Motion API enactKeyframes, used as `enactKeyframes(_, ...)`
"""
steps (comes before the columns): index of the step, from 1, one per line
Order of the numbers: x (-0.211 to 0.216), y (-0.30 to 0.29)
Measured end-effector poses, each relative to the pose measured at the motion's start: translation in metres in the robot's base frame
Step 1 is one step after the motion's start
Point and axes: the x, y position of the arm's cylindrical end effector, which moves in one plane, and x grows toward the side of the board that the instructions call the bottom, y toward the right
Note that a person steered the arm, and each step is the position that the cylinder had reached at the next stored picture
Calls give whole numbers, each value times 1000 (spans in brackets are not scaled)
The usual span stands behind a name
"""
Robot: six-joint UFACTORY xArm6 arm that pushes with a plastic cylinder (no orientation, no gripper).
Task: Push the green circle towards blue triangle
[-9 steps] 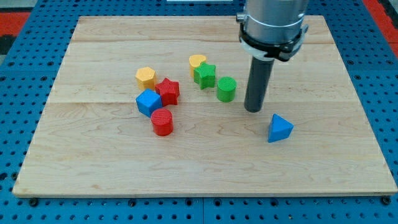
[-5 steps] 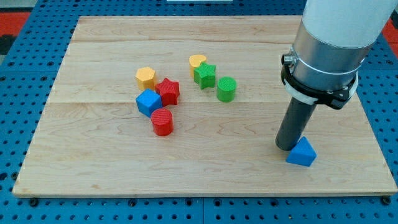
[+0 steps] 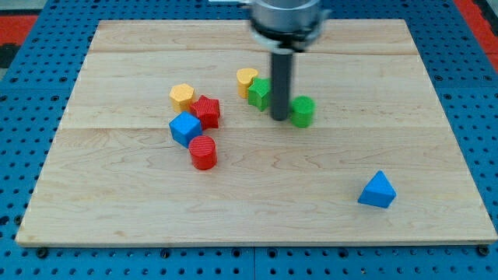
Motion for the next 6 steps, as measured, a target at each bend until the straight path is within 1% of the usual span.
enactKeyframes(2, -30, 11)
enactKeyframes(3, 29, 54)
enactKeyframes(4, 50, 51)
enactKeyframes(5, 15, 48)
enactKeyframes(6, 13, 63)
